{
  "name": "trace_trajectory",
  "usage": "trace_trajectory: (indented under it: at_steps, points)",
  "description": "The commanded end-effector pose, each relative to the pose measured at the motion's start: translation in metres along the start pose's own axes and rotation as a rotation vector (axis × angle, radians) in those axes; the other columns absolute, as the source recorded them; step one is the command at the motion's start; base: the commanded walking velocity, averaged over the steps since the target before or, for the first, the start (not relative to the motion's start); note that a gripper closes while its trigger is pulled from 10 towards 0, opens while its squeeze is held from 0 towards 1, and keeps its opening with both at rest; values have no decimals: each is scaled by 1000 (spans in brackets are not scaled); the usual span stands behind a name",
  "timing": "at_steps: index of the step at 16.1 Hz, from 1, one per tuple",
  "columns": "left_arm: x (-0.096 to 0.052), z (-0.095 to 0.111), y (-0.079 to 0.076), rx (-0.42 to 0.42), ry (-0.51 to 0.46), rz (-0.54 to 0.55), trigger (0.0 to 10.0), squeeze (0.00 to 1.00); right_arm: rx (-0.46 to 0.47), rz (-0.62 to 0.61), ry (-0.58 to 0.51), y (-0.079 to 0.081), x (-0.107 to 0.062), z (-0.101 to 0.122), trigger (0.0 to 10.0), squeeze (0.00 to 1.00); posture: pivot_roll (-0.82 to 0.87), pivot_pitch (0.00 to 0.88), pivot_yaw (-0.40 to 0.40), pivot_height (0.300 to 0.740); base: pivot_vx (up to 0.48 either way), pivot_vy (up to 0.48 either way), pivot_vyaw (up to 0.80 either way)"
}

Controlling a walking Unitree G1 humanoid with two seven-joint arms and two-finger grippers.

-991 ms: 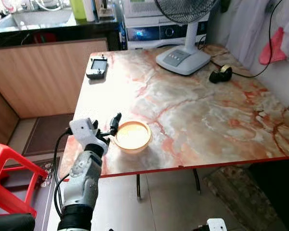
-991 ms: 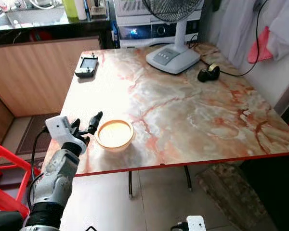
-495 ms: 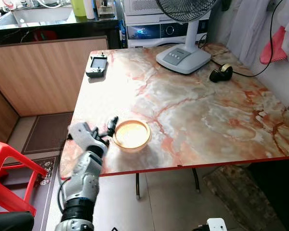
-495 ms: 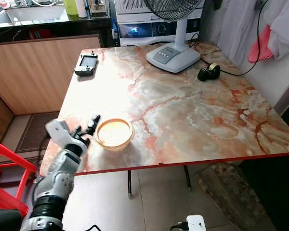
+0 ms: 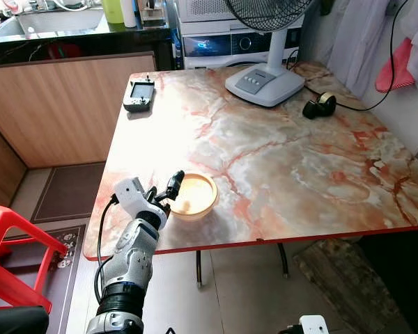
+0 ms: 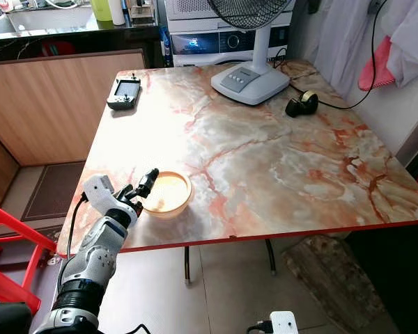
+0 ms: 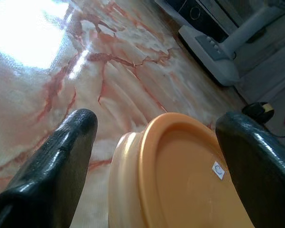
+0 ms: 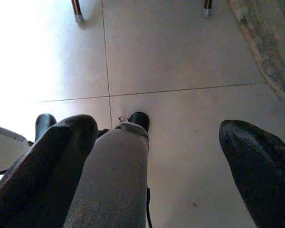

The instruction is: Restocking fridge

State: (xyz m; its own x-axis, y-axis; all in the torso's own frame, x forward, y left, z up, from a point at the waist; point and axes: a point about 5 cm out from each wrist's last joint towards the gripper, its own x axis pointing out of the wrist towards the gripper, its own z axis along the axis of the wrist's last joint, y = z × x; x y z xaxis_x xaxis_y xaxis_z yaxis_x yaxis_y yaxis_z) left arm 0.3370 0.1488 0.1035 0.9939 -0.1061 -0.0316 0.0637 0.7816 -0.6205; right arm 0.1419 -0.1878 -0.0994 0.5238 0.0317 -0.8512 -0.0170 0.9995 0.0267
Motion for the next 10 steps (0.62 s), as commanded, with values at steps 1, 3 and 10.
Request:
trace_trajectory:
  at_steps: [1,3,10]
  points:
    - [1,-3,0,-25,22,-2,10000,0,2,-2,8,-1,-1,-2,10000,0,72,11,0,740,0,0,0]
    - [2,-8,1,-29,43,4,10000,0,-13,4,9,-1,-1,-2,10000,0,70,4,-1,740,0,0,0]
    - [3,-20,1,-55,91,15,10000,0,-10,-1,7,-2,-1,-2,10000,0,62,18,-7,740,0,0,0]
